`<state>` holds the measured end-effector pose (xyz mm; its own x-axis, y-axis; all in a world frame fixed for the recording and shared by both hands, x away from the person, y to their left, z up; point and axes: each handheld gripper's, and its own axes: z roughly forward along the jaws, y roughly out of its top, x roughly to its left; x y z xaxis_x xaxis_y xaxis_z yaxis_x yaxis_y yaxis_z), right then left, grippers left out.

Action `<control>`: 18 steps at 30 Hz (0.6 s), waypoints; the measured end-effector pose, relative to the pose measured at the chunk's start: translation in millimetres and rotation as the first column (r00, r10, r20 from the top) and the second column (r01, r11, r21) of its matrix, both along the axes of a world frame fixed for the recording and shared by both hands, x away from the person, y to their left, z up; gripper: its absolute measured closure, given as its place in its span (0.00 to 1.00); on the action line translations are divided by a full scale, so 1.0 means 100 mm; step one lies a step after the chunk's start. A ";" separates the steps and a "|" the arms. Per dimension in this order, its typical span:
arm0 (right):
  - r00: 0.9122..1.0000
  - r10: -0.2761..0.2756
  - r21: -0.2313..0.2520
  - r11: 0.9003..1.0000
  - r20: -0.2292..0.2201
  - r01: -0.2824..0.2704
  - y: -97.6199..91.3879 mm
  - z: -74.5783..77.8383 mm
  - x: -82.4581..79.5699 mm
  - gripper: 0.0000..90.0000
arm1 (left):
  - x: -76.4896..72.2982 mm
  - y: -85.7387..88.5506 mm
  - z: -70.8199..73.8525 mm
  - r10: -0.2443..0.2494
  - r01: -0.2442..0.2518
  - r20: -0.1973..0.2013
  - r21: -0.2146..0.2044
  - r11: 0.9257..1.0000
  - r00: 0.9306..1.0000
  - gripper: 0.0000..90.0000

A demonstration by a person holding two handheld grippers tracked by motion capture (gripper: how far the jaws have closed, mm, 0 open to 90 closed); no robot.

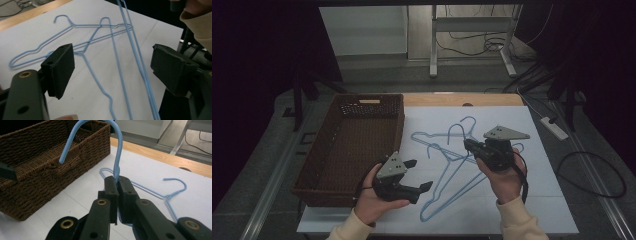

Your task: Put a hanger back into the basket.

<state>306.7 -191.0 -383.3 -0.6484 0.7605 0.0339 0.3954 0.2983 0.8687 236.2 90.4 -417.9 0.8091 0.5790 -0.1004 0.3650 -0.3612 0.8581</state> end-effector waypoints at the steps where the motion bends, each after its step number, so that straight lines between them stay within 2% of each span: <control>1: 1.000 0.000 0.001 1.000 0.002 0.000 0.00 0.00 0.00 0.96 | 0.00 -0.02 0.00 -0.004 0.004 -0.003 0.000 1.000 1.000 0.23; 13: 1.000 0.004 -0.013 1.000 0.006 -0.004 0.05 -0.01 -0.02 0.96 | 0.08 -0.36 -0.06 -0.039 0.041 -0.065 0.029 0.999 0.997 0.26; 18: 1.000 0.011 -0.017 1.000 0.014 -0.011 0.08 -0.01 -0.04 0.96 | 0.16 -0.52 -0.10 -0.047 0.052 -0.107 0.049 0.997 0.993 0.33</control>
<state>302.8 -183.2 -384.1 -0.6573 0.7535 0.0120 0.3798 0.3175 0.8689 252.6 38.4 -428.0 0.8231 0.5453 -0.1584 0.4337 -0.4234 0.7954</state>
